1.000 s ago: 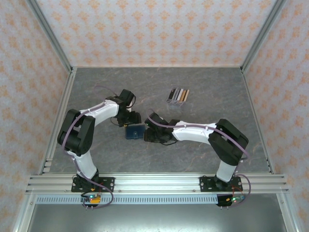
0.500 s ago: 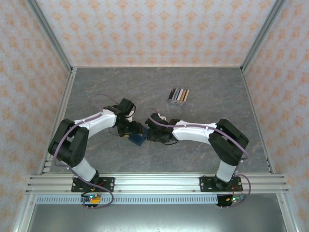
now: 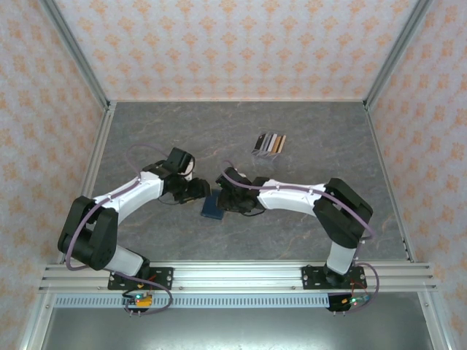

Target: Take the credit cards out of the card holder

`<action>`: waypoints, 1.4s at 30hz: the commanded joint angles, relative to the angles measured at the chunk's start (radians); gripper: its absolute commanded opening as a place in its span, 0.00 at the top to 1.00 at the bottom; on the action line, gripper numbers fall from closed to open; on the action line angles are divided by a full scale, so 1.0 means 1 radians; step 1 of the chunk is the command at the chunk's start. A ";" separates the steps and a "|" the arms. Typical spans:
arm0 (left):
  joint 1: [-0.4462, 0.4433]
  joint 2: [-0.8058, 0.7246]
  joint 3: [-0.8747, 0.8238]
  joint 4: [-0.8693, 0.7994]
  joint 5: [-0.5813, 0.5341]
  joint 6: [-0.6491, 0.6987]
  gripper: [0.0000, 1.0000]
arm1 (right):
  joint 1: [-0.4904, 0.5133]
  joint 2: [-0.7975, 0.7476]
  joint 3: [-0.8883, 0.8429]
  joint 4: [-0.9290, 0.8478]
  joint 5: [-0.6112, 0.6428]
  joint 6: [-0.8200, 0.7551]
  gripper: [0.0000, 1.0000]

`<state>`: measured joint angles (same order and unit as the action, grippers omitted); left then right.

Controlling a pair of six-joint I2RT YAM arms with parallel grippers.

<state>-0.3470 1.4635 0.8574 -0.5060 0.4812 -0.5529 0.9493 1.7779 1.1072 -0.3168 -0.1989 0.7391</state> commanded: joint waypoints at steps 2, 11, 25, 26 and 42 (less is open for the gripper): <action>0.011 -0.004 -0.036 0.014 -0.021 -0.031 0.44 | 0.005 0.046 0.026 0.010 -0.053 -0.019 0.53; 0.012 0.043 -0.051 0.056 0.009 -0.050 0.44 | 0.005 0.104 0.092 -0.185 0.057 -0.069 0.52; 0.009 0.063 -0.099 0.214 0.204 -0.114 0.44 | -0.022 -0.072 0.035 -0.112 -0.017 -0.115 0.52; 0.009 0.063 -0.102 0.218 0.207 -0.118 0.44 | -0.027 -0.078 0.038 -0.105 -0.018 -0.112 0.53; -0.007 0.126 -0.106 0.252 0.227 -0.117 0.48 | -0.062 0.056 0.085 -0.166 0.037 -0.091 0.65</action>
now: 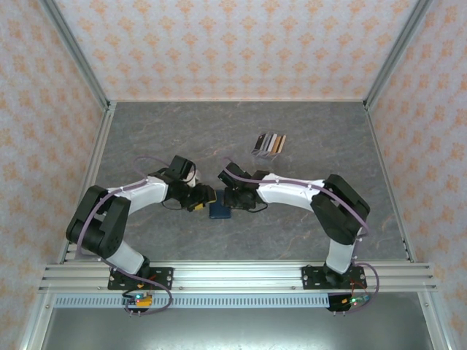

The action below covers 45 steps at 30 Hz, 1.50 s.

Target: Take the credit cards out of the card holder

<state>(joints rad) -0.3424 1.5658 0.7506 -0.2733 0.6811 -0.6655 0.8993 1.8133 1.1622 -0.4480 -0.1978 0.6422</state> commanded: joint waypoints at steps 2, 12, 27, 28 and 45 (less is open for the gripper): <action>-0.015 0.039 -0.002 0.043 0.050 -0.008 0.49 | -0.014 0.032 0.027 -0.035 0.034 0.009 0.65; -0.015 0.038 -0.020 0.117 0.112 -0.020 0.51 | -0.031 0.057 -0.021 0.010 -0.004 0.037 0.65; -0.015 0.017 -0.051 0.242 0.150 -0.083 0.73 | -0.058 0.000 -0.087 0.102 -0.077 0.075 0.66; -0.015 0.012 -0.053 0.240 0.148 -0.083 0.77 | -0.061 -0.015 -0.087 0.101 -0.073 0.072 0.66; -0.029 -0.066 -0.036 0.171 0.124 -0.066 1.00 | -0.096 -0.122 -0.098 0.263 -0.219 0.108 0.71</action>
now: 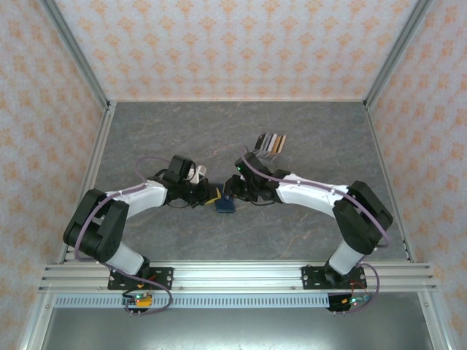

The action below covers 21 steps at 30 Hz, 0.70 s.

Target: Take the credit cards out of the card holder

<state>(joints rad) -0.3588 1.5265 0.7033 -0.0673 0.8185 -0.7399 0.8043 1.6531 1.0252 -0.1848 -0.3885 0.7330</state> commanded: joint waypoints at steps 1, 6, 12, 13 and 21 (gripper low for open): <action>-0.017 -0.028 0.014 -0.038 -0.015 0.008 1.00 | -0.001 0.050 0.051 -0.015 -0.028 0.014 0.72; -0.029 -0.029 0.025 -0.046 -0.025 0.008 1.00 | -0.001 0.078 0.068 -0.029 -0.047 0.013 0.72; -0.040 -0.031 0.029 -0.034 -0.040 -0.012 1.00 | 0.000 0.096 0.085 -0.094 -0.059 -0.021 0.71; -0.042 -0.033 0.031 -0.032 -0.045 -0.017 1.00 | -0.001 0.097 0.087 -0.104 -0.059 -0.027 0.71; -0.054 -0.041 0.042 -0.025 -0.064 -0.034 1.00 | 0.002 0.136 0.105 -0.150 -0.060 -0.073 0.71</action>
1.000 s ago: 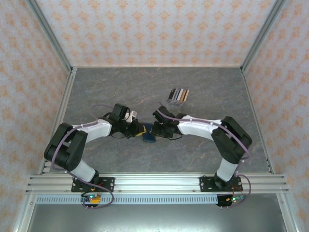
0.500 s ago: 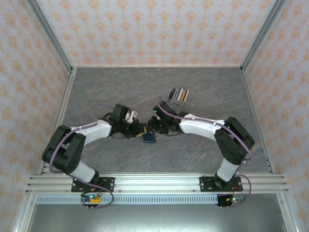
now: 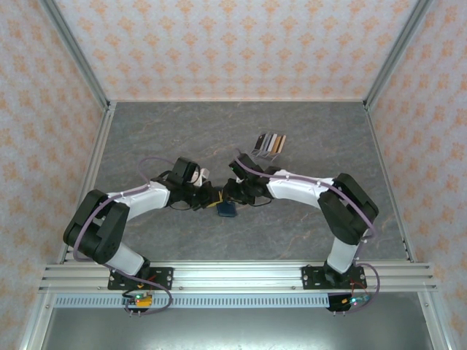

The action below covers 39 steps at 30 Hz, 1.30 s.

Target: Take the credit cards out of the card holder

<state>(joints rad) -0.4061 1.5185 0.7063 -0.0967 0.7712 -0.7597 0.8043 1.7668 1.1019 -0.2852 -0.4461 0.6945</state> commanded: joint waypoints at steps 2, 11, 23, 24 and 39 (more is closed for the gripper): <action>-0.007 -0.034 0.042 0.008 -0.018 -0.018 1.00 | 0.003 0.029 0.033 -0.056 -0.005 -0.043 0.70; -0.008 -0.042 0.049 0.006 -0.023 -0.020 1.00 | 0.005 0.049 0.062 -0.120 0.034 -0.077 0.68; -0.007 -0.057 0.067 -0.060 -0.061 0.004 1.00 | 0.019 0.058 0.090 -0.255 0.238 -0.084 0.80; -0.008 -0.055 0.066 -0.063 -0.062 0.006 1.00 | 0.019 0.056 0.087 -0.256 0.247 -0.080 0.82; -0.008 -0.023 0.068 -0.075 -0.068 0.013 1.00 | 0.019 0.069 0.094 -0.284 0.332 -0.072 0.87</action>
<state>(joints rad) -0.4183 1.5116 0.7452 -0.1509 0.7162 -0.7593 0.8219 1.8175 1.1954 -0.5083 -0.1783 0.6266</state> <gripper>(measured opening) 0.103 0.135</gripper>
